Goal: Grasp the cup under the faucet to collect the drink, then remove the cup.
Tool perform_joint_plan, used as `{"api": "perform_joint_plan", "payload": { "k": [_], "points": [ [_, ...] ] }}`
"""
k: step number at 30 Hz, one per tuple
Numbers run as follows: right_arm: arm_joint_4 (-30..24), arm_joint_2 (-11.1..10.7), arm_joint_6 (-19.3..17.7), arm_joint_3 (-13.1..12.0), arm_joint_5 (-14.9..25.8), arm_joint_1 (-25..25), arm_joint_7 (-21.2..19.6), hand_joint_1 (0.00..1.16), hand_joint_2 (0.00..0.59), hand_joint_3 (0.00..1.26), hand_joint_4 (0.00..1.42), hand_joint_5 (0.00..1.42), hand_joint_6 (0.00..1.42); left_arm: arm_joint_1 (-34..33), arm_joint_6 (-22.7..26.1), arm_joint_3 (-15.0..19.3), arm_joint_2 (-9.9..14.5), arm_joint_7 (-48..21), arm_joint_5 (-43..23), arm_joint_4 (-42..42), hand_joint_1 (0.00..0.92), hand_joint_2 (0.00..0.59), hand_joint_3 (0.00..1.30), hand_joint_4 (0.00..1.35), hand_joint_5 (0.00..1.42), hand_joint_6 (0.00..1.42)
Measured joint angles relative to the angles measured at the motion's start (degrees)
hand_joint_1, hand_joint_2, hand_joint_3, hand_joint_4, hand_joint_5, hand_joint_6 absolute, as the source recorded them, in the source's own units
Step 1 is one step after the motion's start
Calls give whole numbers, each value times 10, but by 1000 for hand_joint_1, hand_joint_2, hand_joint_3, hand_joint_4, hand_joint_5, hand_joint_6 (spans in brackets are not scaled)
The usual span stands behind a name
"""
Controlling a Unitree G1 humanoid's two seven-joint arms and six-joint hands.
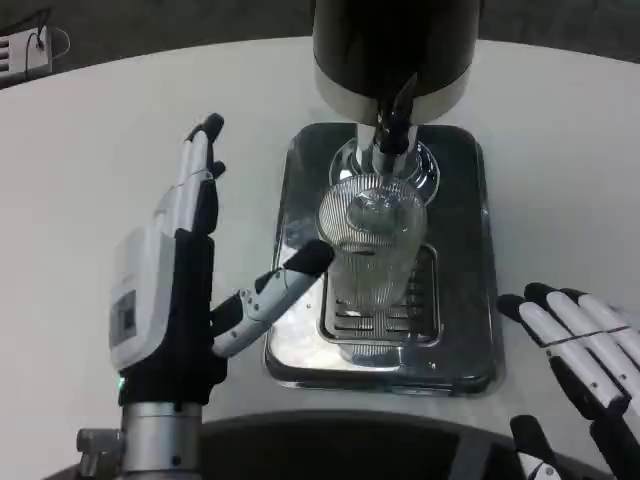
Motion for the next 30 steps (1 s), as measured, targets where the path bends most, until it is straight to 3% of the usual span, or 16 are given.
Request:
{"api": "perform_joint_plan", "payload": {
  "k": [8,17,22,30],
  "points": [
    [-7,6,0,6,-2,10,0,259,560,117,84,111,181,22,10,15,-10,-98,-55,-132,0,94,0,0,0,0],
    [-13,6,0,6,-2,11,2,261,560,117,84,121,181,-3,87,15,-24,-212,-86,-243,0,93,0,0,0,0],
    [-14,6,1,6,-1,11,6,262,559,117,84,122,181,-37,128,0,-29,-263,-86,-275,0,93,0,0,0,0],
    [-14,6,1,0,2,11,6,259,552,117,84,122,181,-61,148,-8,-23,-306,-82,-272,0,94,0,0,2,0]
  ]
}}
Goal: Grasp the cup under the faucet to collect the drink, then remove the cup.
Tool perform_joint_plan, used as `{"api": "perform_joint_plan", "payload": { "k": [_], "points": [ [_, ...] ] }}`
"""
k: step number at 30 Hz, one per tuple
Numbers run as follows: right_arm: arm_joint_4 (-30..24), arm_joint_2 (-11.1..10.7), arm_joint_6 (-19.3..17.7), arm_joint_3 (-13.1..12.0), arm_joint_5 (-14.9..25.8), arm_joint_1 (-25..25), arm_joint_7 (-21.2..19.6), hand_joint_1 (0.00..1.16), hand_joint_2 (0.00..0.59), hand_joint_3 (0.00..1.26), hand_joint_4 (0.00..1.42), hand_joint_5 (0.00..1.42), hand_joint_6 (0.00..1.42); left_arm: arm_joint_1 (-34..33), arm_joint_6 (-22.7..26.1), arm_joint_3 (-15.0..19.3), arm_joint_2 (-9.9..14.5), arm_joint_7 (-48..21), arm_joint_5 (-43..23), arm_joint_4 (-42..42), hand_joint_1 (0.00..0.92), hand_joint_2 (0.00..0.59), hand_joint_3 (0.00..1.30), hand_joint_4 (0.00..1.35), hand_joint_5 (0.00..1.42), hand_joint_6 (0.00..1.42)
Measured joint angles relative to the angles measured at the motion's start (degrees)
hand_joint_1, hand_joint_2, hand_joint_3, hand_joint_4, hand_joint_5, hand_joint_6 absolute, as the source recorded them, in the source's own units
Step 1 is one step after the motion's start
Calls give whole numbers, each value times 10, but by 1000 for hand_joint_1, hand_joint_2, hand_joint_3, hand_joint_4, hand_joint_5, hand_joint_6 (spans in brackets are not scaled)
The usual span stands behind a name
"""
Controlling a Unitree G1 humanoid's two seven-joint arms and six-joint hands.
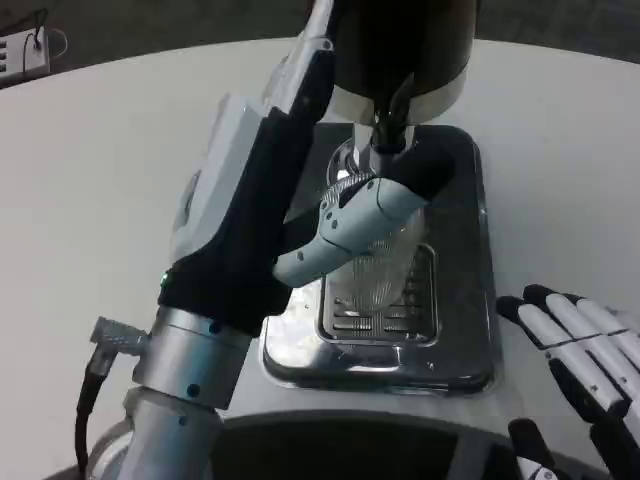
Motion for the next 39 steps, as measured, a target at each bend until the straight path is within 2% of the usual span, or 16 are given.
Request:
{"api": "perform_joint_plan", "payload": {
  "k": [14,26,32,39],
  "points": [
    [0,0,0,-2,7,-1,0,257,550,126,86,122,185,-42,34,-33,29,-63,45,24,0,83,0,0,40,10],
    [0,0,0,0,7,-2,0,245,556,127,86,122,194,-54,48,-42,38,-91,67,14,0,83,0,0,45,18],
    [0,0,0,1,8,-3,1,243,554,127,86,122,195,-69,53,-48,66,-124,112,1,0,83,0,0,46,11],
    [0,3,8,7,25,-10,18,245,521,119,87,122,196,-88,58,-54,96,-167,156,-16,0,77,2,0,46,8]
  ]
}}
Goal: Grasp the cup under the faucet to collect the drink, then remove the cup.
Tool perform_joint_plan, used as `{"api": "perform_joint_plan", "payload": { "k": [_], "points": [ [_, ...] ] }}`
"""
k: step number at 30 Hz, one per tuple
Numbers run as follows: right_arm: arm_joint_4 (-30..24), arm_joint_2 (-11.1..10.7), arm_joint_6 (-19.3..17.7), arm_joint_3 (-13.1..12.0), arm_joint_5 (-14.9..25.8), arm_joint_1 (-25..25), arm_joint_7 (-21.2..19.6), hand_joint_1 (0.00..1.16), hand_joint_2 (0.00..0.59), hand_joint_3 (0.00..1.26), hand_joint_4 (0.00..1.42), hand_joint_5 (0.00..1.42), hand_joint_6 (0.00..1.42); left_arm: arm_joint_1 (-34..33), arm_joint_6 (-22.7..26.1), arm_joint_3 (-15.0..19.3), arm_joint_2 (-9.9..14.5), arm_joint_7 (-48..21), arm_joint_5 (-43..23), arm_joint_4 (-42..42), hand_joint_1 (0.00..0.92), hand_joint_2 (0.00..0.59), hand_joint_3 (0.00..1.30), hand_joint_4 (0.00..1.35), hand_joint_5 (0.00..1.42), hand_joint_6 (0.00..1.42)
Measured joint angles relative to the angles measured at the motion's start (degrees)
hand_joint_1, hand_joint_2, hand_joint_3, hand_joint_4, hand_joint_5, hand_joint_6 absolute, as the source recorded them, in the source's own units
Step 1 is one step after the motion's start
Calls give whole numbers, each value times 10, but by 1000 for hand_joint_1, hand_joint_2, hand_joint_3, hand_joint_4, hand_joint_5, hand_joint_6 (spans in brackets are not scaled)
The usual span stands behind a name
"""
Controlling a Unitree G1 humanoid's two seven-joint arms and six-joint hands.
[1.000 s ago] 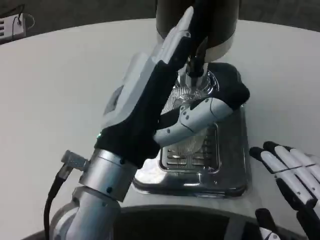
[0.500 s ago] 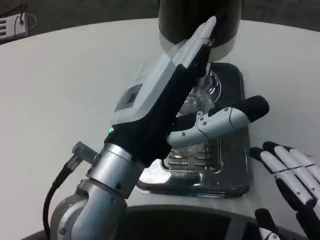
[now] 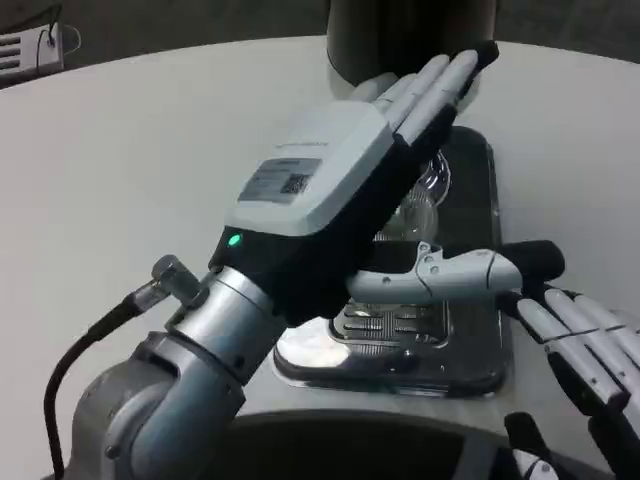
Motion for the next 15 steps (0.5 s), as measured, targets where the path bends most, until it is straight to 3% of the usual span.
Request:
{"api": "perform_joint_plan", "payload": {
  "k": [7,15],
  "points": [
    [-1,16,44,7,54,-18,49,264,479,106,87,133,210,-2,0,3,17,-20,18,-13,0,77,7,0,46,7],
    [-1,27,69,14,98,-35,73,331,401,86,96,145,230,-4,0,7,20,-29,23,-17,0,79,17,0,46,7]
  ]
}}
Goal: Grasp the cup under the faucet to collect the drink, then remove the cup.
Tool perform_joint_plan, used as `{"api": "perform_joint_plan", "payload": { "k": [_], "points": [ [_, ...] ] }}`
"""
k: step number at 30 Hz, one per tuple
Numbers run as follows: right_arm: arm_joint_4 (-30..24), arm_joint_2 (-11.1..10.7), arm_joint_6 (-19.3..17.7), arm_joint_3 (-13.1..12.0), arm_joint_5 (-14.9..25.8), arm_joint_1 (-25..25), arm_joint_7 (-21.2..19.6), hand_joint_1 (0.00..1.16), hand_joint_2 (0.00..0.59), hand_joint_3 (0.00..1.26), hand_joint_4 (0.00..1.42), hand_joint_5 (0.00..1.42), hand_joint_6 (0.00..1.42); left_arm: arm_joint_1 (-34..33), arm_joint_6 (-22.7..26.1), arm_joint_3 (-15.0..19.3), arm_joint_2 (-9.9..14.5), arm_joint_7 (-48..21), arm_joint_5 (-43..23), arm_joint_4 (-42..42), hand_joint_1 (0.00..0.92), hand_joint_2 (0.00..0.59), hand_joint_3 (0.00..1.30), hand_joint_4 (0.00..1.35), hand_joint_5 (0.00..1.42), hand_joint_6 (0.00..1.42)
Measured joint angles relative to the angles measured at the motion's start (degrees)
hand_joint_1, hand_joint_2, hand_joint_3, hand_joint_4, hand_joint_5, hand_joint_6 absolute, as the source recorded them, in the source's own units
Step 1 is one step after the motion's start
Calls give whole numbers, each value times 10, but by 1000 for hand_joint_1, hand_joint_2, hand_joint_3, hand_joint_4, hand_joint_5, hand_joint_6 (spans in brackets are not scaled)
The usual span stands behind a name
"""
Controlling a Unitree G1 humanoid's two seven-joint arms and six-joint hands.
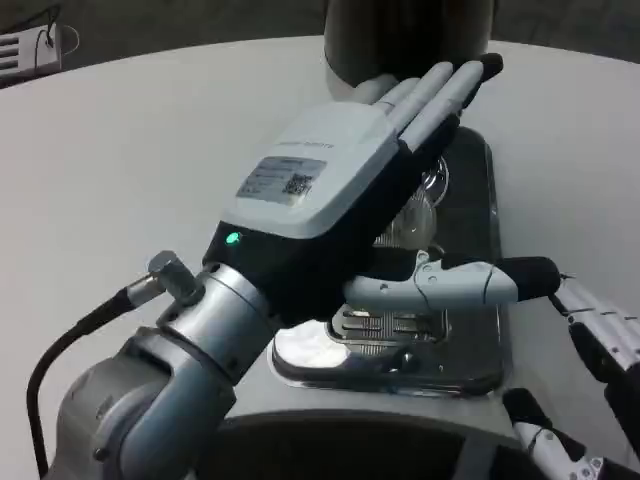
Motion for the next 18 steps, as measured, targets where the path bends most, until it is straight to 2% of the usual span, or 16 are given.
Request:
{"api": "perform_joint_plan", "payload": {
  "k": [5,8,14,18],
  "points": [
    [9,4,14,7,28,-21,16,378,362,55,114,155,259,0,0,4,0,-4,0,-2,0,82,22,0,46,7],
    [24,5,22,15,58,-39,27,411,329,44,119,159,279,2,0,6,1,-6,0,-5,0,86,23,0,46,7],
    [46,8,40,25,106,-77,39,449,298,35,116,159,285,9,0,10,1,-6,0,-11,0,86,24,0,46,6],
    [56,8,41,34,120,-97,40,469,287,27,106,157,273,15,0,14,2,-6,0,-16,0,86,24,0,46,6]
  ]
}}
